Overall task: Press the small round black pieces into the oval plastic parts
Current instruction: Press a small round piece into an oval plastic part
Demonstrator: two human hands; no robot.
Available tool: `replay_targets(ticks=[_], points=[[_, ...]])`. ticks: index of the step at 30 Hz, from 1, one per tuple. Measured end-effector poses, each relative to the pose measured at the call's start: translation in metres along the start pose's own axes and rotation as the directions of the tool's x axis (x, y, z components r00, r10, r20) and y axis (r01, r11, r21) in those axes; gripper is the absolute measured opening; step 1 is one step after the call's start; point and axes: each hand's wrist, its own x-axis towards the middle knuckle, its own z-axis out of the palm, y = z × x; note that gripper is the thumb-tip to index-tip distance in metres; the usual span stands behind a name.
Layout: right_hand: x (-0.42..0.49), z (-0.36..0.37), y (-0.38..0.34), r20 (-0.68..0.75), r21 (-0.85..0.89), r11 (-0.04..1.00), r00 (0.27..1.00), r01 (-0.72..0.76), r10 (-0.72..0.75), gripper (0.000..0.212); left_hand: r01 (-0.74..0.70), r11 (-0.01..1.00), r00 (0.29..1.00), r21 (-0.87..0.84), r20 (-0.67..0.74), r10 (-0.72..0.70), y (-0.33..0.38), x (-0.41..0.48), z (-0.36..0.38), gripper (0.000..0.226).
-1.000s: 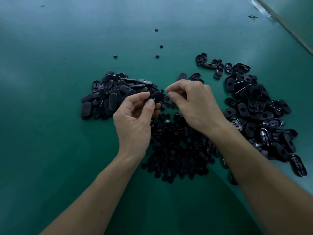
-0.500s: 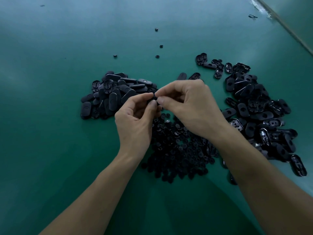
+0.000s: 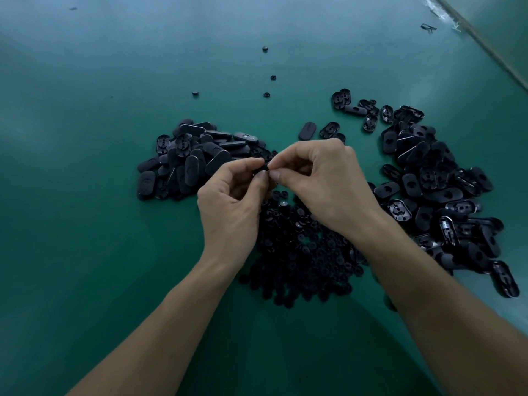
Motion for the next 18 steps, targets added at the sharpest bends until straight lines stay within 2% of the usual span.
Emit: replay_targets(ticks=[18], points=[[0.001,0.0005,-0.0024,0.035,-0.018,0.998,0.998,-0.052,0.052,0.015,-0.003,1.0,0.999,0.017,0.038,0.002,0.0021,-0.0013,0.0002,0.014]])
